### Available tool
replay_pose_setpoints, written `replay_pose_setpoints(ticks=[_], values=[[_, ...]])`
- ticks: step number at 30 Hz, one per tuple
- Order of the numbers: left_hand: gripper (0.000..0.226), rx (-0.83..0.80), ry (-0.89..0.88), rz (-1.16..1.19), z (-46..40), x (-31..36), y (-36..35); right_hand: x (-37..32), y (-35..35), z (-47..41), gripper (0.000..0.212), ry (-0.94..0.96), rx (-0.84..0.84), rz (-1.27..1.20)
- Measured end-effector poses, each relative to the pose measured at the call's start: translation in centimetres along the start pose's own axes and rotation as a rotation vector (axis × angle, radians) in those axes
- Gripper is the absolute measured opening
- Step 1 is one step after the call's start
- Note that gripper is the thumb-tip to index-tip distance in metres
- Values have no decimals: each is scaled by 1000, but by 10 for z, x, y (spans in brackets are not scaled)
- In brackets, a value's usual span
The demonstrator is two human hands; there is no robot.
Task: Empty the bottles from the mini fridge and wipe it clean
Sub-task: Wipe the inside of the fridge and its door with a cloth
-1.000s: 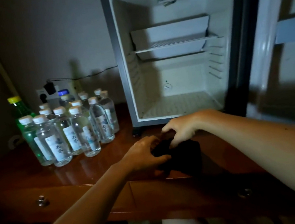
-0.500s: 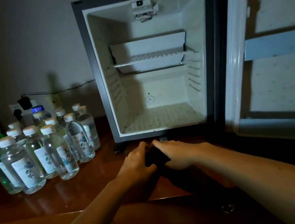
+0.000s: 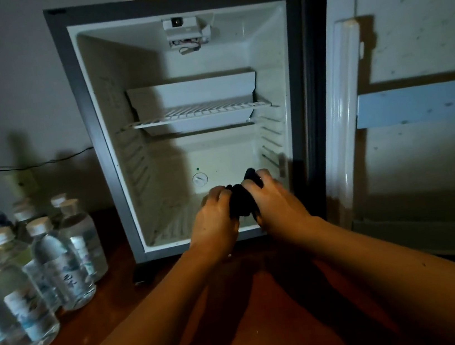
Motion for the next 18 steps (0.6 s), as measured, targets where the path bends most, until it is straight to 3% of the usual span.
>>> replay_pose_setpoints(ticks=[3, 4, 6, 8, 12, 18], values=[[62, -267, -25, -86, 1, 2, -30, 18, -24, -1, 81, -181, -311, 136], [65, -335, -42, -93, 6, 2, -38, 21, -30, 2, 85, -176, -350, 199], [68, -446, -82, -133, 18, -1, -50, 22, -37, 8, 84, -95, -273, 308], [66, -494, -112, -183, 25, -7, -57, 23, -43, 14, 81, -96, -239, 323], [62, -544, -93, -195, 16, -14, -63, 24, -62, 12, 94, -181, -461, 245], [57, -623, 13, -158, -14, -29, -82, 35, -84, -18, 88, -243, -561, 202]])
Point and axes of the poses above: each hand's wrist, its own z-axis away from the middle knuckle, its own y-axis out of the back of the hand, x = y × z, the point moved 2 cm from there along -z, towards the middle knuckle, and after that the axes turned 15 degrees about x, right-handed, at the moved point
